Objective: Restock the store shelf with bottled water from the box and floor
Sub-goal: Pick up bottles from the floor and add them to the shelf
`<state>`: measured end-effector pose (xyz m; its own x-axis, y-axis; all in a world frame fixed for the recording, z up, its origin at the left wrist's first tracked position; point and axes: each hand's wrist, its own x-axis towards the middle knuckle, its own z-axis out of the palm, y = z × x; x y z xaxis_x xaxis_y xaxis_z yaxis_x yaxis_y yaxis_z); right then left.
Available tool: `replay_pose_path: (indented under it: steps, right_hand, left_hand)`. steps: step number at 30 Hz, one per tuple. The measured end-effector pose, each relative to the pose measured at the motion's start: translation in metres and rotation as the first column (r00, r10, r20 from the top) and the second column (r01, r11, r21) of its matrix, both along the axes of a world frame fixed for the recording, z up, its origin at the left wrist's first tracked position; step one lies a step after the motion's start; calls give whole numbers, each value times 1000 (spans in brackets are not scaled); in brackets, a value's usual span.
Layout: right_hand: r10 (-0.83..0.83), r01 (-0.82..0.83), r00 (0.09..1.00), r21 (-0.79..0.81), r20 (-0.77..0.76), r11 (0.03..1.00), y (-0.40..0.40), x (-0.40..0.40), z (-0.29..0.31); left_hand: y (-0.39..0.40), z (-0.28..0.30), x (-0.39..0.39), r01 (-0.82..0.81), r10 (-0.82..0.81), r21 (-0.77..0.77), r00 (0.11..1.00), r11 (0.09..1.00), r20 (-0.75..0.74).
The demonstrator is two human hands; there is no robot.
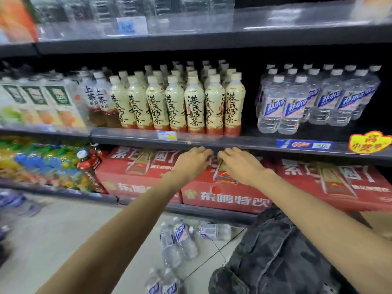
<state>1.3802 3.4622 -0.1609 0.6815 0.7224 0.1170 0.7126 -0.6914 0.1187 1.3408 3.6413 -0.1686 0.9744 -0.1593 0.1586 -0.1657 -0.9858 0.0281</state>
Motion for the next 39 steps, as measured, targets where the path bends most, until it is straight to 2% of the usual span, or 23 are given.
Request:
replay_pose_path:
  steps: [10,16,25,34,39]
  right_hand:
    - [72,-114,952,-128,-296,985,72,-27,-106]
    - [97,-205,914,-243,-393,948,100,-26,-170]
    - [91,-295,835,-304,-542,906,131,-28,-236]
    - [-54,-255,721,-337,-690,906,151,-31,-292]
    - [-125,-192,692,-349,-711,917,166,-24,-315]
  left_hand:
    - [64,-141,-46,-156,127,-104,962,982,-242]
    - [92,-223,-68,-257,185,-129,893,958,-411]
    - [123,-303,-112,-463,312,-161,777,872,-547]
    - [131,-359,-119,-697,420,-233,628,678,-655]
    - [131,-378,-97,-801,456,-363,578,476,-676]
